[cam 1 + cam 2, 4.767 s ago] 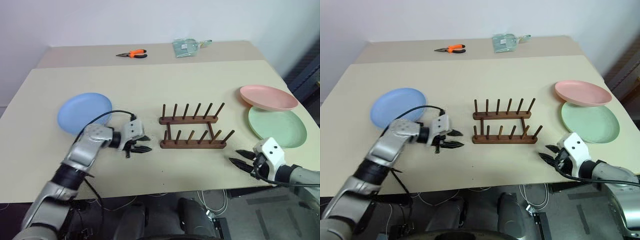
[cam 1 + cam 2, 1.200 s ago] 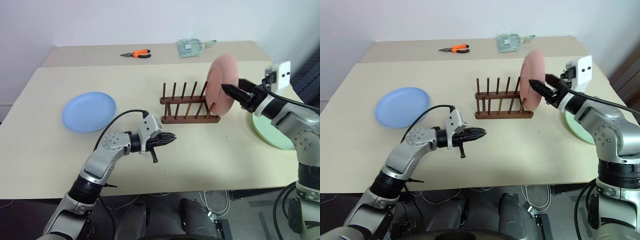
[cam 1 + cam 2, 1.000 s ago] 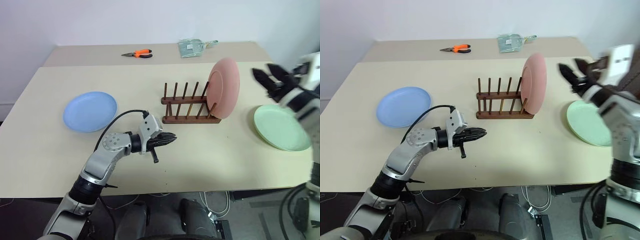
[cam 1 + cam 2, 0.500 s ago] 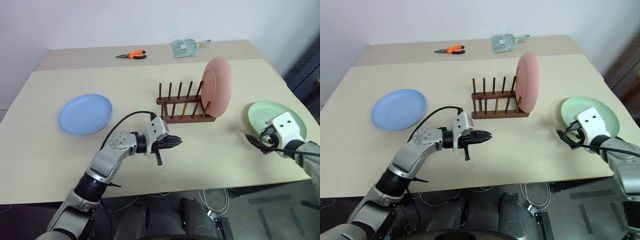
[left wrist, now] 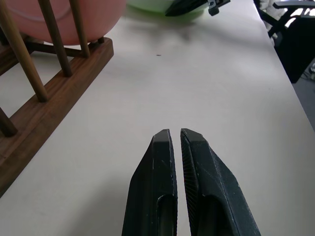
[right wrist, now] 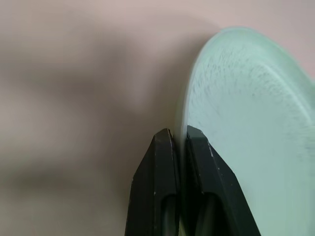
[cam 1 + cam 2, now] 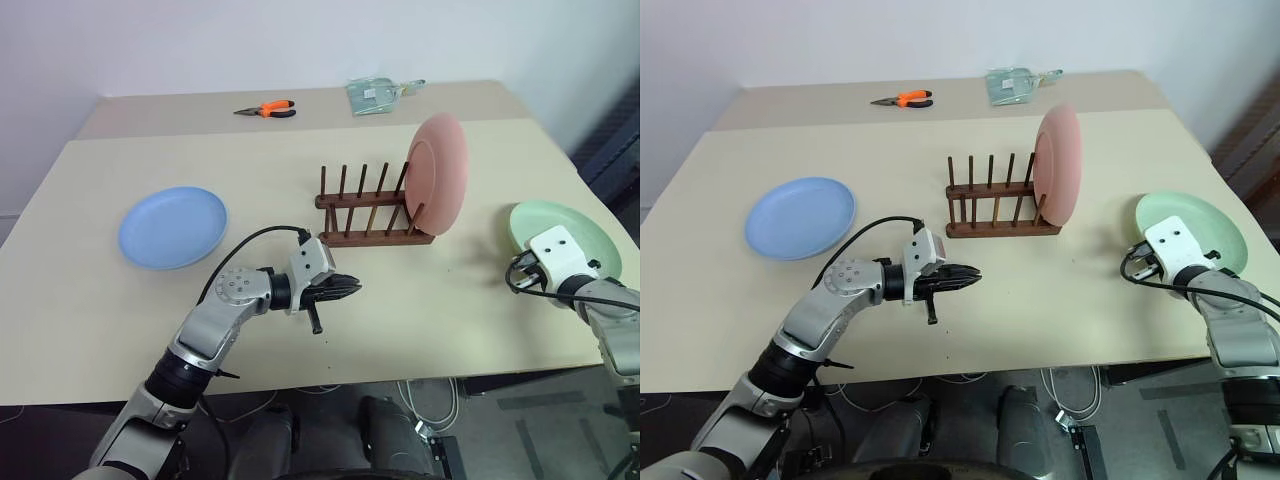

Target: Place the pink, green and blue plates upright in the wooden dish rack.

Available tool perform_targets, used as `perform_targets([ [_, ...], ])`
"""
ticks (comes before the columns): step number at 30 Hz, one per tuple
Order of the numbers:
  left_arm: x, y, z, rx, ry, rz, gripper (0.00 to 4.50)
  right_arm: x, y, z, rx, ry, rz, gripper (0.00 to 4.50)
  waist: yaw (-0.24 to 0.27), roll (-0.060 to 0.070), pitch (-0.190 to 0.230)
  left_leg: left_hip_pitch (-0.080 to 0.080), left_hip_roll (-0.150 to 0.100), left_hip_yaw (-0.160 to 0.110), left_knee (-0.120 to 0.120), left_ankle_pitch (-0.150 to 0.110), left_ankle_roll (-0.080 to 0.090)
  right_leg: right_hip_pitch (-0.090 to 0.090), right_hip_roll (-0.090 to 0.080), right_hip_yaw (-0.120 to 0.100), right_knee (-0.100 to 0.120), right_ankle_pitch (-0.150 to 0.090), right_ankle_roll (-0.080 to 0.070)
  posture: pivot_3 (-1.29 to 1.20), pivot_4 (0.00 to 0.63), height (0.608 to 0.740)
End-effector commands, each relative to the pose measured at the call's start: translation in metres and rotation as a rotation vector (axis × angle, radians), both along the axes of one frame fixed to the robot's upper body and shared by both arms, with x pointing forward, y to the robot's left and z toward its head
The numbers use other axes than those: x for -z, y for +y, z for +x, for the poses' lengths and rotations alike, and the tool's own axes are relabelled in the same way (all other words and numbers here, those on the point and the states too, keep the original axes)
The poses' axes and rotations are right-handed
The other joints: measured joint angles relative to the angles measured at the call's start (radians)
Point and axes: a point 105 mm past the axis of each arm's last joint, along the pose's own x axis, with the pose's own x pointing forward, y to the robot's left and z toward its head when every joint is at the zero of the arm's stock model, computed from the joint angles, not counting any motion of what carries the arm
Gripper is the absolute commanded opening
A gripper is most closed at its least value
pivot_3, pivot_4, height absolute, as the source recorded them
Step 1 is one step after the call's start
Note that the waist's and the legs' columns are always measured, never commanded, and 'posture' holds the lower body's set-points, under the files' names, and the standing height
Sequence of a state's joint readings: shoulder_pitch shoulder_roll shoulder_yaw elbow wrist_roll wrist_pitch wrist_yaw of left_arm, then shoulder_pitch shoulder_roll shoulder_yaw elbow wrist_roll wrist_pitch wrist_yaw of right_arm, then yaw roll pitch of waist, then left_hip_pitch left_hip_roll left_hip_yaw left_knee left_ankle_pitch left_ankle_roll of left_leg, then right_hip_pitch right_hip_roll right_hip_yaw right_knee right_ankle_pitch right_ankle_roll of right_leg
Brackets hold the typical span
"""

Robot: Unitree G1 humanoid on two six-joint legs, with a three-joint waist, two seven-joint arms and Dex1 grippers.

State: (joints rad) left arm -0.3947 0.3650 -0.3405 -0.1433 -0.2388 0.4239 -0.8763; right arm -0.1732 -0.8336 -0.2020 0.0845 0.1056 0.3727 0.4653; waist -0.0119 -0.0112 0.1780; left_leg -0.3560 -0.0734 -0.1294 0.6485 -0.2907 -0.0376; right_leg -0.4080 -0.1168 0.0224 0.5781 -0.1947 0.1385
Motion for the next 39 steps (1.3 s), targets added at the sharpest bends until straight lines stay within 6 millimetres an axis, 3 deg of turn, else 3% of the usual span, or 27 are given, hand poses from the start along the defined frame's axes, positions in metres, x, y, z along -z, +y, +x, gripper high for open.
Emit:
perform_targets([
  [1,-0.012,0.001,-0.002,0.001,-0.043,-0.028,0.3,-0.106,0.019,0.01,-0.079,-0.376,0.057,0.04,-0.004,0.001,0.0,0.0,0.0,0.0,0.0,0.0,0.0,0.0,0.0,0.0,0.0,0.0,0.0,0.0,0.15,0.74],
  [3,-0.011,0.005,-0.001,-0.008,-0.04,-0.026,0.3,-0.168,0.039,0.007,-0.161,-0.581,0.216,0.04,-0.009,0.004,0.002,0.0,0.0,0.0,-0.001,0.0,0.0,-0.001,0.0,0.0,0.001,0.001,0.001,0.0,0.15,0.74],
  [5,-0.01,0.008,0.0,-0.015,-0.037,-0.021,0.3,-0.213,0.061,-0.003,-0.287,-0.699,0.51,0.04,-0.004,0.005,0.002,0.0,0.001,0.0,-0.001,0.0,0.0,-0.001,0.0,0.0,0.001,0.001,0.001,0.0,0.15,0.74],
  [7,-0.007,0.009,0.0,-0.018,-0.036,-0.012,0.3,-0.237,0.091,-0.017,-0.484,-0.711,0.687,0.04,0.005,0.002,0.001,0.0,0.001,-0.004,-0.002,0.0,0.0,-0.001,0.002,-0.002,0.001,0.002,-0.001,0.0,0.15,0.74],
  [9,-0.006,0.01,-0.001,-0.018,-0.036,-0.007,0.3,-0.245,0.125,-0.029,-0.66,-0.667,0.812,0.04,0.016,-0.001,-0.001,-0.002,0.002,-0.009,-0.003,0.0,0.0,0.0,0.002,-0.007,0.0,0.003,-0.002,0.0,0.15,0.74],
  [12,-0.005,0.01,-0.002,-0.022,-0.033,-0.01,0.3,-0.242,0.169,-0.036,-0.816,-0.571,0.982,0.04,0.022,-0.001,-0.001,-0.002,0.001,-0.009,-0.002,0.0,0.0,0.0,0.0,-0.005,-0.001,0.002,-0.004,0.0,0.15,0.74],
  [14,-0.006,0.01,-0.002,-0.025,-0.03,-0.015,0.3,-0.238,0.184,-0.037,-0.854,-0.526,1.072,0.04,0.023,0.0,0.0,-0.002,0.001,-0.009,-0.001,0.0,0.0,-0.001,-0.001,-0.003,-0.001,0.001,-0.005,0.0,0.15,0.74],
  [16,-0.005,0.011,-0.003,-0.026,-0.031,-0.016,0.3,-0.221,0.195,-0.024,-0.803,-0.441,1.207,0.04,0.023,0.0,0.0,-0.002,0.001,-0.009,-0.001,0.0,0.0,-0.001,-0.001,-0.003,0.0,0.001,-0.006,0.0,0.15,0.74],
  [20,-0.005,0.012,-0.003,-0.034,-0.034,-0.012,0.3,-0.187,0.204,-0.006,-0.68,-0.313,1.322,0.04,0.023,0.0,0.0,-0.002,0.0,-0.007,-0.002,0.0,0.0,-0.002,0.0,-0.004,0.001,0.002,-0.004,0.0,0.15,0.74],
  [31,-0.006,0.013,-0.002,-0.041,-0.042,-0.007,0.3,-0.141,0.21,0.016,-0.526,-0.137,1.35,0.04,0.008,0.001,0.0,-0.002,0.0,-0.005,-0.003,0.0,0.0,-0.003,0.001,-0.004,0.002,0.003,-0.003,0.0,0.15,0.74],
  [34,-0.007,0.013,-0.001,-0.041,-0.043,-0.009,0.3,-0.145,0.208,0.018,-0.531,-0.159,1.318,0.92,0.0,0.001,0.0,-0.002,0.0,-0.006,-0.003,0.0,0.0,-0.003,0.001,-0.004,0.001,0.003,-0.003,0.0,0.15,0.74],
  [36,-0.009,0.014,0.001,-0.055,-0.028,-0.03,0.3,-0.15,0.205,0.02,-0.524,-0.202,1.254,1.92,-0.001,0.001,0.0,-0.002,0.0,-0.006,-0.003,0.0,0.0,-0.003,0.001,-0.004,0.001,0.003,-0.003,0.0,0.15,0.74],
  [38,-0.012,0.015,0.003,-0.069,-0.008,-0.057,0.82,-0.156,0.201,0.02,-0.528,-0.254,1.164,2.88,-0.001,0.001,0.0,-0.002,0.0,-0.005,-0.003,0.0,0.0,-0.003,0.002,-0.004,0.001,0.003,-0.003,0.0,0.15,0.74],
  [39,-0.014,0.016,0.003,-0.071,0.002,-0.07,1.13,-0.158,0.2,0.02,-0.54,-0.273,1.122,2.89,-0.001,0.001,0.0,-0.002,0.0,-0.005,-0.003,0.0,0.0,-0.003,0.002,-0.004,0.001,0.003,-0.003,0.0,0.15,0.74],
])
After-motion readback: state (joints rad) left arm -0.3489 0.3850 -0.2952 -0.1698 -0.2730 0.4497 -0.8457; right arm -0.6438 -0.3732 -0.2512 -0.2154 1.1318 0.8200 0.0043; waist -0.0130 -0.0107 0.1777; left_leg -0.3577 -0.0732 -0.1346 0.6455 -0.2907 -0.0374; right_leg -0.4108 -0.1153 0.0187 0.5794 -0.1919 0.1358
